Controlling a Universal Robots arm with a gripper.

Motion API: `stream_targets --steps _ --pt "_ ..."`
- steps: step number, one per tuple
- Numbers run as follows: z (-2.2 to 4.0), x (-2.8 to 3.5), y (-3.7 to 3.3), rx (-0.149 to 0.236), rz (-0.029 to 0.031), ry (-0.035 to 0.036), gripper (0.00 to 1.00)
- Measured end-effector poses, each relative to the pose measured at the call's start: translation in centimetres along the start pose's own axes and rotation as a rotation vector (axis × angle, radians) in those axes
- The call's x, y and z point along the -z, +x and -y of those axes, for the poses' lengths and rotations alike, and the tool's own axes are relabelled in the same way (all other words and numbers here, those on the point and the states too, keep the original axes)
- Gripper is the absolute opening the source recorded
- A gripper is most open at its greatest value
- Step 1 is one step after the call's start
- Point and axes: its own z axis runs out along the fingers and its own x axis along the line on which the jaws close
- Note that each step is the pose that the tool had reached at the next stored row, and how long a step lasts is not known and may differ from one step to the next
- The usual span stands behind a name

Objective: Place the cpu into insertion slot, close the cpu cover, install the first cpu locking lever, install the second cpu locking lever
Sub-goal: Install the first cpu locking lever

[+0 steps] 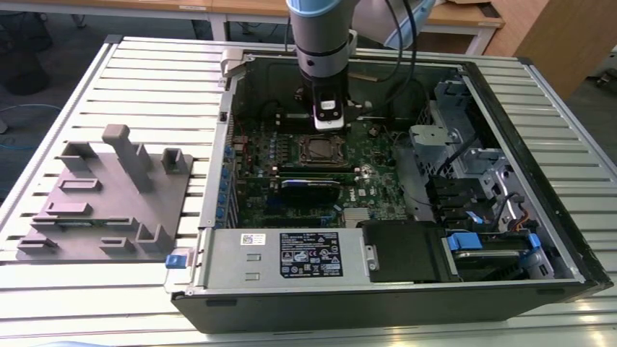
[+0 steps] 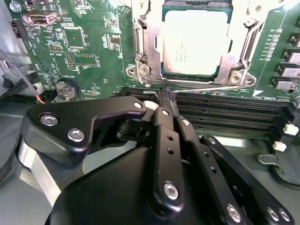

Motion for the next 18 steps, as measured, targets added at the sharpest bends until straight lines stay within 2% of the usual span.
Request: stream_targets --steps 5,12,15,18 --pt "0.14 -0.05 0.24 0.002 0.0105 -0.0065 0.11" --pt "0.24 -0.08 0.57 0.004 0.0205 -0.0124 0.11" --pt "0.26 -0.18 0.58 0.006 0.0277 -0.0166 0.11" --pt "0.27 -0.25 0.59 0.008 0.0309 -0.0188 0.11"
